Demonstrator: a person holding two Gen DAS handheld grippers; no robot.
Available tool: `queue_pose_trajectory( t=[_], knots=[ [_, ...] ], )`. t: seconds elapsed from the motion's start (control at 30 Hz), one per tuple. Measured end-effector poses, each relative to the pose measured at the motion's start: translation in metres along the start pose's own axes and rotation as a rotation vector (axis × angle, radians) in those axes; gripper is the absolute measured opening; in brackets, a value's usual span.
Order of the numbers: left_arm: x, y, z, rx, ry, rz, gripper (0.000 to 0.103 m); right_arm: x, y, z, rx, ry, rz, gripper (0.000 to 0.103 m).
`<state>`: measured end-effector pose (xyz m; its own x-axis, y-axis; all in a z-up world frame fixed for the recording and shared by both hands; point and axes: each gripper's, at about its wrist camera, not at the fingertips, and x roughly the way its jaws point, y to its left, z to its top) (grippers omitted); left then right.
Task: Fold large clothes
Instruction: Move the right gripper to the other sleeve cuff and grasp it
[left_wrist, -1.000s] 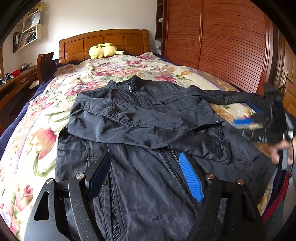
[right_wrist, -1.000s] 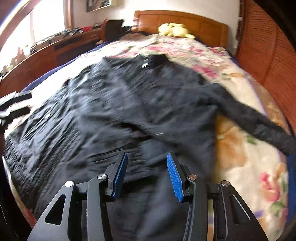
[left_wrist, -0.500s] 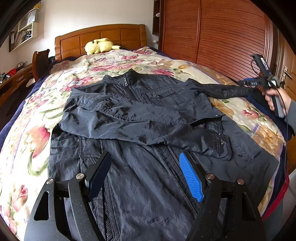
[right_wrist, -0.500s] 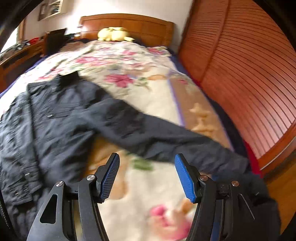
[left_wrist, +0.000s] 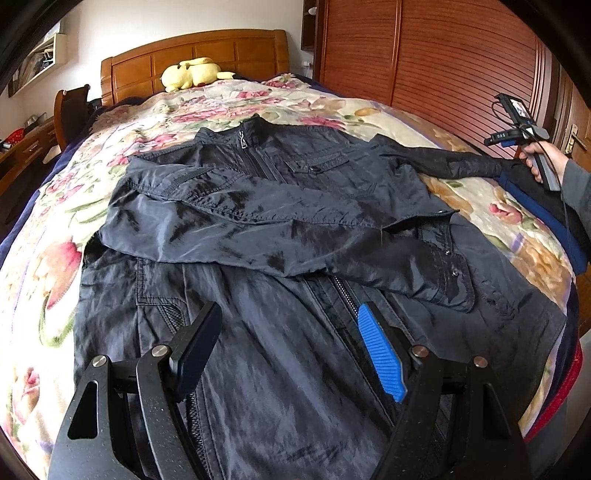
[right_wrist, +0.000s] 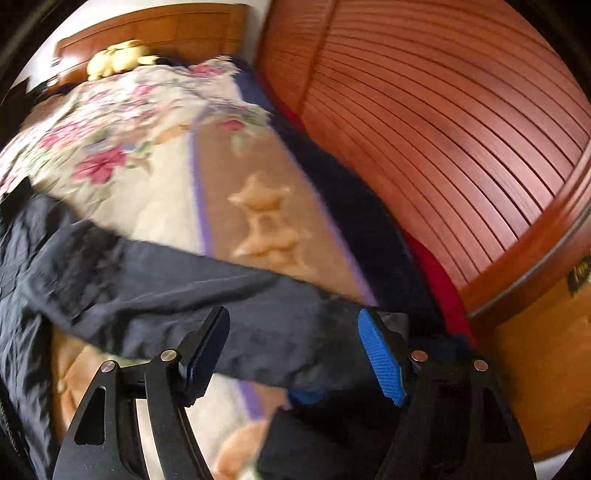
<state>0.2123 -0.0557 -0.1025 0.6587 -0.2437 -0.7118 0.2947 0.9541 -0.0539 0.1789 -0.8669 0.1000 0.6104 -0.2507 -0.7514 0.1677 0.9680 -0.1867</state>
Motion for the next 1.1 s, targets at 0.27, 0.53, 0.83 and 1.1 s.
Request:
queue_pose_trajectory(
  t=[0.27,0.53,0.83,1.1],
  knots=[
    [0.009,-0.003,-0.002,0.007,0.028,0.000,0.077,0.039,-0.015,0.016,0.066,0.139,0.001,0.074],
    [0.008,-0.003,-0.002,0.008,0.024,-0.004,0.077,0.063,-0.024,0.014,0.099,0.193,-0.080,0.074],
    [0.005,-0.003,-0.001,0.008,0.018,-0.008,0.077,0.074,-0.027,0.004,0.091,0.272,0.003,0.074],
    [0.001,-0.003,-0.001,0.008,0.011,-0.007,0.077,0.094,-0.018,-0.009,0.038,0.331,0.032,0.066]
  ],
)
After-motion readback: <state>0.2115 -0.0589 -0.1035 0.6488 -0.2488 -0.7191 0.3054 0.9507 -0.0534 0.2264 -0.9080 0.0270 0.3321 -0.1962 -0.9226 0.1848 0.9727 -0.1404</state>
